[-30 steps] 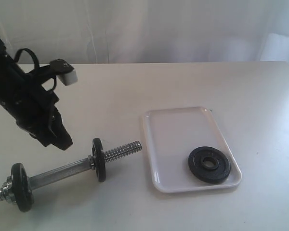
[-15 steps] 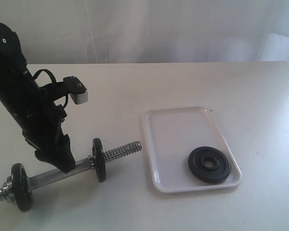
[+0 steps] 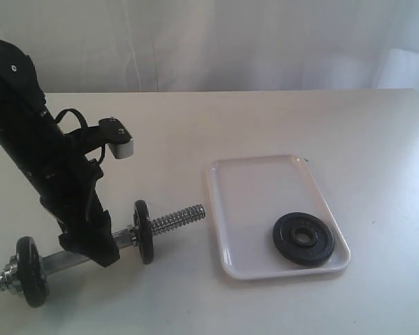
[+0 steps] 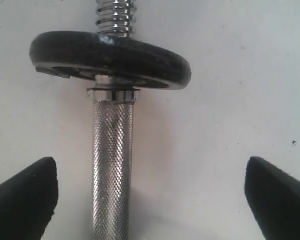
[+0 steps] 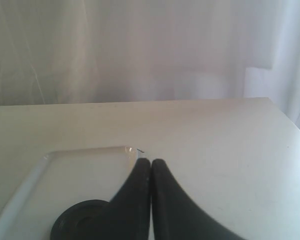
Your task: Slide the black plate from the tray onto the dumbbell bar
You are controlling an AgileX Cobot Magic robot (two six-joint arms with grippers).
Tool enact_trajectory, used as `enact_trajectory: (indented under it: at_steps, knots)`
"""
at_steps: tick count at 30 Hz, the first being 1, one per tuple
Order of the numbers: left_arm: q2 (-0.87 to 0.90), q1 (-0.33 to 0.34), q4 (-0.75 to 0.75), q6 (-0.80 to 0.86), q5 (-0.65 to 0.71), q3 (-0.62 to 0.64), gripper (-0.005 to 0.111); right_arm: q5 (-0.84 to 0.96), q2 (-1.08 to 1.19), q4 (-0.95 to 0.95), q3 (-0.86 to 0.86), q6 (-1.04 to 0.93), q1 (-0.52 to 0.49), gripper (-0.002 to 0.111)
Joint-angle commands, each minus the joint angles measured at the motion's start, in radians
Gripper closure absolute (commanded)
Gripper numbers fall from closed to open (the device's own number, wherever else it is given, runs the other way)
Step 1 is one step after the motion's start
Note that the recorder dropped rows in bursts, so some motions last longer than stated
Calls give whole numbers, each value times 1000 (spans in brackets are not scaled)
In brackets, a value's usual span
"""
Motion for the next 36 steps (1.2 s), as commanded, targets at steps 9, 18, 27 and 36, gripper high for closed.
enact_trajectory:
  at_steps: [9,18,27,36]
  knots:
    - [112,-83,134,-54,-100,29,2,-8,-5,0,5,-1,4,108]
    - [180,-83,170,-90,-166,29,2,-8,-5,0,5,-1,4,108]
    - [182,-83,170,-90,-189,29,3,-8,-5,0,5,-1,4,108]
    - [182,-83,162,-17,-155,29,105,-8,-5,0,5,-1,4,108]
